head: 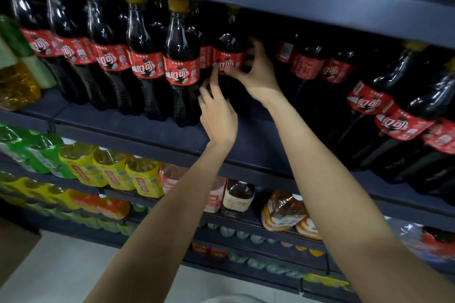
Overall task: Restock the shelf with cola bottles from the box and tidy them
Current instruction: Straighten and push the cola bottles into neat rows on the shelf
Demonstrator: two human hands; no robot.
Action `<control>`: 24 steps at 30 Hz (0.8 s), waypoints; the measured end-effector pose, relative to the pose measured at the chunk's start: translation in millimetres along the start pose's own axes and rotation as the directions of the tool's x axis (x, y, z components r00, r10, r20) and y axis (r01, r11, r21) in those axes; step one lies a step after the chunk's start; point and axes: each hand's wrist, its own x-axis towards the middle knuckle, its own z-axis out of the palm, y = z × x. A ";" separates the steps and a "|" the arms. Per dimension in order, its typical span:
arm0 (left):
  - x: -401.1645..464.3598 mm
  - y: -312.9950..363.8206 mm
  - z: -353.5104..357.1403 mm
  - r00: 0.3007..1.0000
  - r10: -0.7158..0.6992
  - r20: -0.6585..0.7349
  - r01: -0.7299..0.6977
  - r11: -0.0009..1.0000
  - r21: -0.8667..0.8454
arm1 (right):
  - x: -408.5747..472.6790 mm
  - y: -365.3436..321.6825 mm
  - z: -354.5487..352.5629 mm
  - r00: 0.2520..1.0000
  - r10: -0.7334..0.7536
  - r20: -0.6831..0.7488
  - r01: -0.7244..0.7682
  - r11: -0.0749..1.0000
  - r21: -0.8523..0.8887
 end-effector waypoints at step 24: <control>67.9 41.0 116.6 0.823 0.329 0.463 -0.040 0.846 -0.532 | -26.4 81.8 -20.3 0.637 0.140 -0.758 -0.446 0.869 -0.214</control>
